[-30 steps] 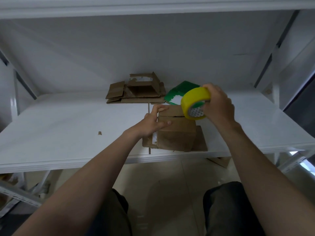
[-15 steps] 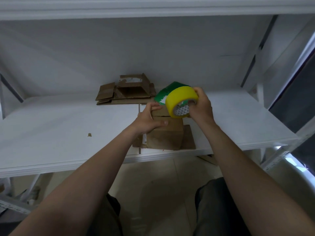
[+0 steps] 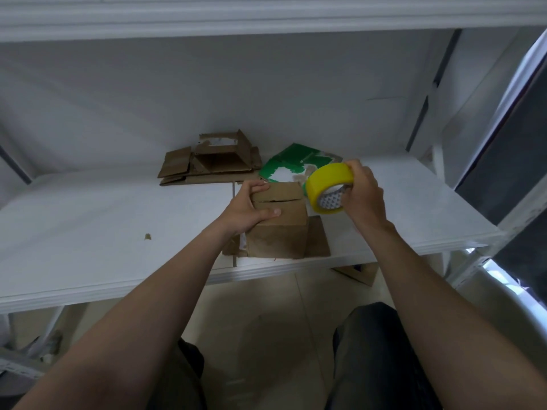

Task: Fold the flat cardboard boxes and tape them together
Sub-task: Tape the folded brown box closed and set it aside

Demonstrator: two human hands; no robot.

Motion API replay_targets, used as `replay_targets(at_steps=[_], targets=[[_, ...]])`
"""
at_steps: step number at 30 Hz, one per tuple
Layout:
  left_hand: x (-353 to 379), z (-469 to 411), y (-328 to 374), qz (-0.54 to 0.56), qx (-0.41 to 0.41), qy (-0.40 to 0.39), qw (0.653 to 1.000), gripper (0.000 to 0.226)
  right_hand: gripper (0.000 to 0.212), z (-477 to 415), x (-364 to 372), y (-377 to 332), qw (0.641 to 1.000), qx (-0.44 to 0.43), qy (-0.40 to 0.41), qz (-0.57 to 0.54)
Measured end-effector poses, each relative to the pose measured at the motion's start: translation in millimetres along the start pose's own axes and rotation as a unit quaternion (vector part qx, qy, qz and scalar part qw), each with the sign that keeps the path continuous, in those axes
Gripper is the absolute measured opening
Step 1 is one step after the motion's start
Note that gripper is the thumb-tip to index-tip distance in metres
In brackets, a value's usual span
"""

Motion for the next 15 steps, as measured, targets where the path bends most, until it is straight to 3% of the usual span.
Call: replay_targets(at_steps=[6,9,12,15], targets=[[0,6,7,0.004,0.006,-0.004,1.000,0.070,0.036,17,18,18,0.998,0.048,0.004,-0.050],[-11,13,14,-0.086,0.028,0.046,0.995,0.056,0.035,26,21,18,0.997,0.050,0.014,-0.051],[-23,30,19,-0.324,0.070,0.126,0.935,0.050,0.033,29,24,23,0.997,0.064,0.013,-0.039],[-3,47,26,-0.485,0.102,0.088,0.864,0.076,0.030,29,26,24,0.997,0.060,0.005,-0.041]])
Point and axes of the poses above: each hand's wrist, its own z-axis away from the middle knuckle, its own x-axis out of the palm, y = z × x, the point moved 10 cm from there along -z, towards the middle knuckle, and after that the axes turned 10 degrees about y, right-handed, at the moved point
